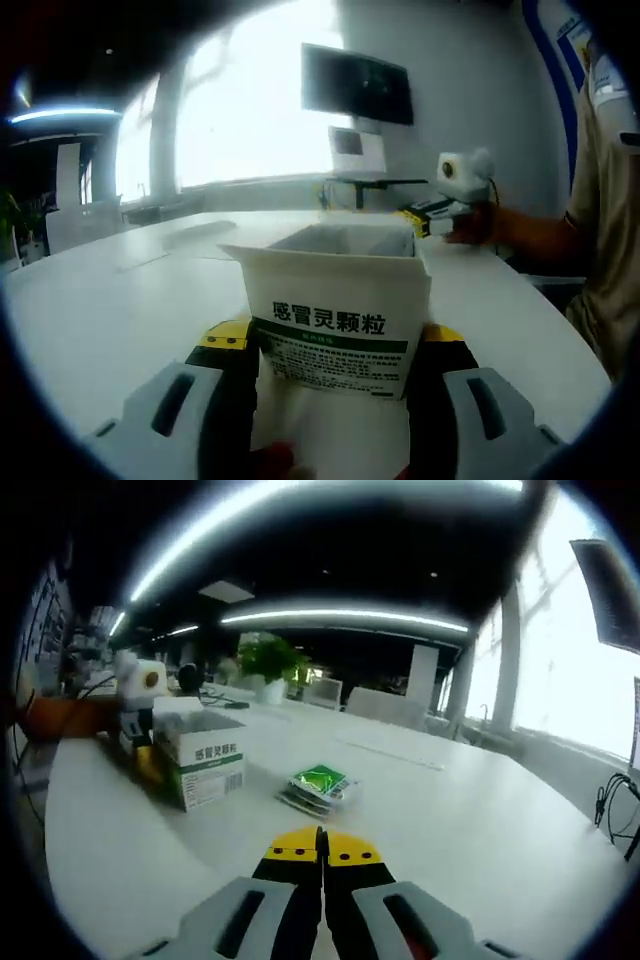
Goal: Take out ganmaoling bag from box put it on table
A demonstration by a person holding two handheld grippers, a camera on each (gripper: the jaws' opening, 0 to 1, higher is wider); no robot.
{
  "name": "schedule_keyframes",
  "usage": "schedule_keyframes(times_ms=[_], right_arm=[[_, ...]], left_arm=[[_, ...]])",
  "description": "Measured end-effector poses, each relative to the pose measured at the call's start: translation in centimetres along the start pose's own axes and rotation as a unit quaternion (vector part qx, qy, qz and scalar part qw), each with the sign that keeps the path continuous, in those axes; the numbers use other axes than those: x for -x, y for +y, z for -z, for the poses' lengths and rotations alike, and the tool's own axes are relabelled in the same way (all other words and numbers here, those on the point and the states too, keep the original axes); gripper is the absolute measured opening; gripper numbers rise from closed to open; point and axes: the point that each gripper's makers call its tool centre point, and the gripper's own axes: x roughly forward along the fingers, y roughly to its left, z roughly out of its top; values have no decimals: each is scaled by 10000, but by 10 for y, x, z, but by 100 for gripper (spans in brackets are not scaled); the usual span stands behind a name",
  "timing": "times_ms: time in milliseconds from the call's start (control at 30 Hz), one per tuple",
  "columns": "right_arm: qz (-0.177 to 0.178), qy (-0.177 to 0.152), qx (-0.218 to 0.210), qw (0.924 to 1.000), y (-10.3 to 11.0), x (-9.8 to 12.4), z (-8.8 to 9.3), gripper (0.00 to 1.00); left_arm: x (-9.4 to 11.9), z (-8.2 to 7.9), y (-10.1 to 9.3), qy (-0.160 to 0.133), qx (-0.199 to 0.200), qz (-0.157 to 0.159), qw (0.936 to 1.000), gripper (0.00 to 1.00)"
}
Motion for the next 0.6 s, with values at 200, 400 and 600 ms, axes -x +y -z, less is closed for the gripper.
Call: schedule_keyframes(times_ms=[200, 400, 600], right_arm=[[22, -78, -322, 9994, 1, 5, 2, 0], [25, -46, -148, 9999, 6, 5, 5, 0], [137, -16, -47, 9999, 3, 6, 6, 0]], left_arm=[[0, 0, 0, 1, 1, -1, 10000, 50], [0, 0, 0, 3, -3, -2, 10000, 50], [0, 0, -1, 4, -10, -3, 10000, 50]])
